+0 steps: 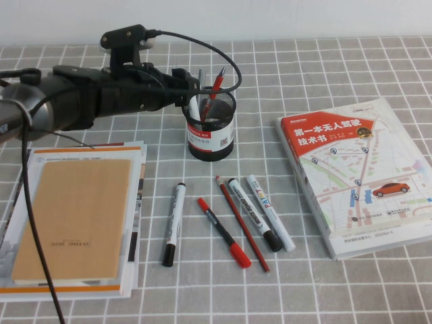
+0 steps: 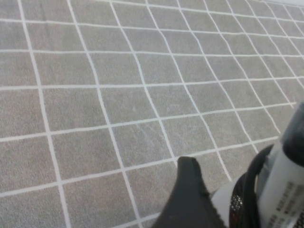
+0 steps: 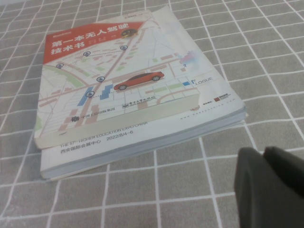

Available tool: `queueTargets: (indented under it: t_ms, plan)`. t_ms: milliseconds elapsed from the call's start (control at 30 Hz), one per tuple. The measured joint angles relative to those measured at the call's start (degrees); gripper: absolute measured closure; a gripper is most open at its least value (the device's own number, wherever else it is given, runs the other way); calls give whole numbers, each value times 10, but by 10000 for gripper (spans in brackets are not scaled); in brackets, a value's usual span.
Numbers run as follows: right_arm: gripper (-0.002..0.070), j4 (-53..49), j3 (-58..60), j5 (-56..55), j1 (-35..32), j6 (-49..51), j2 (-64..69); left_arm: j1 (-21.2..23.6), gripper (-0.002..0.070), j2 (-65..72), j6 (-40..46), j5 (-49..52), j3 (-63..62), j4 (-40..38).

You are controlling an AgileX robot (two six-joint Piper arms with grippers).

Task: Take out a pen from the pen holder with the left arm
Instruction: 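Take a marker out of the pen holder and lay it on the table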

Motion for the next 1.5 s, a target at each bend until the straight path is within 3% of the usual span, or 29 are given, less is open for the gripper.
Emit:
queueTargets:
  t_ms: [200, 333, 400, 1067, 1233, 1500]
  plan:
    - [689, 1, 0, 0, 0, 0, 0, 0, 323, 5, 0, -5, -8, -5]
    - [689, 1, 0, 0, 0, 0, 0, 0, 495, 5, 0, -6, -8, -10]
    - [689, 1, 0, 0, 0, 0, 0, 0, 538, 5, 0, -4, -11, -14]
    - [689, 2, 0, 0, 0, 0, 0, -22, 547, -74, 17, -24, -10, 24]
    - [689, 2, 0, 0, 0, 0, 0, -30, 547, -146, 25, -46, 37, 29]
    - [689, 2, 0, 0, 0, 0, 0, -30, 547, -347, 75, -108, 175, -25]
